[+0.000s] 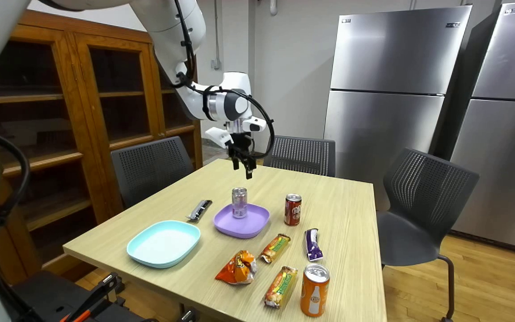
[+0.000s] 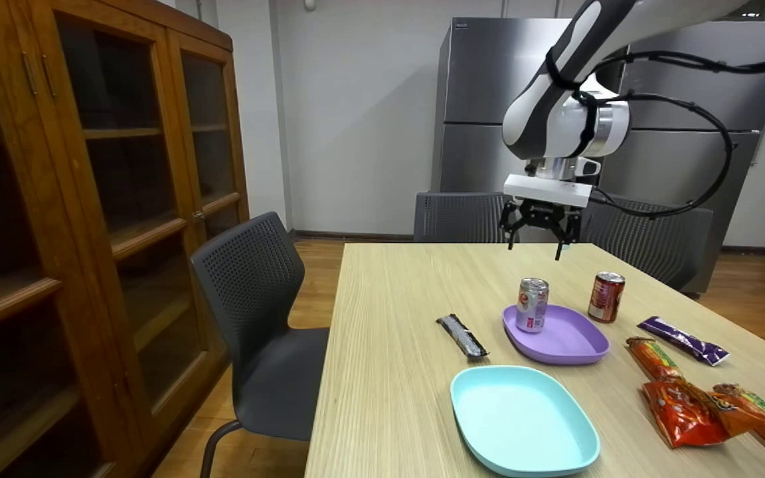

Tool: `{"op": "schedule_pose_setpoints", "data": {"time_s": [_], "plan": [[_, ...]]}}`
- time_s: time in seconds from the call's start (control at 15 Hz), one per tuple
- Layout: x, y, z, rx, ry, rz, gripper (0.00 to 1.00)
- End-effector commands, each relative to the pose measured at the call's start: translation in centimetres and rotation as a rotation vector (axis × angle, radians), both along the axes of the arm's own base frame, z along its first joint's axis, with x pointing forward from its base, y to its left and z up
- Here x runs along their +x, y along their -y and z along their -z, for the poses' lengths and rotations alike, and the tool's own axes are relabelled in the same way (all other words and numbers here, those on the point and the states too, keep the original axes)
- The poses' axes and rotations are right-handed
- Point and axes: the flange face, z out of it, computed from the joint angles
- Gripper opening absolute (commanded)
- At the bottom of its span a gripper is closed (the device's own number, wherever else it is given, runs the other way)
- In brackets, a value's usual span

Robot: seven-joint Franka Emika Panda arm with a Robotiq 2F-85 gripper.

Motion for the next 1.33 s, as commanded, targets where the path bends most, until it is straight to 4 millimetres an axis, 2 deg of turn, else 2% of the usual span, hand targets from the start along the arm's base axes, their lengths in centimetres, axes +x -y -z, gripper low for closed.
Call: {"op": "schedule_pose_setpoints", "data": {"time_s": [0.0, 0.27, 0.33, 0.53, 1.0, 1.27], "plan": [[-0.6, 1.8, -3.6, 0.029, 0.023, 0.032, 1.0], [-1.0, 4.4, -5.9, 0.038, 0.044, 0.08, 1.0], [0.2, 3.7, -4.4, 0.014, 0.056, 0.061, 1.0], [-0.1, 4.7, -5.2, 0.017, 0.061, 0.079, 1.0], [-0.3, 4.8, -4.9, 0.006, 0.07, 0.063, 1.0], [0.0, 6.8, -4.4, -0.03, 0.077, 0.078, 1.0]]}}
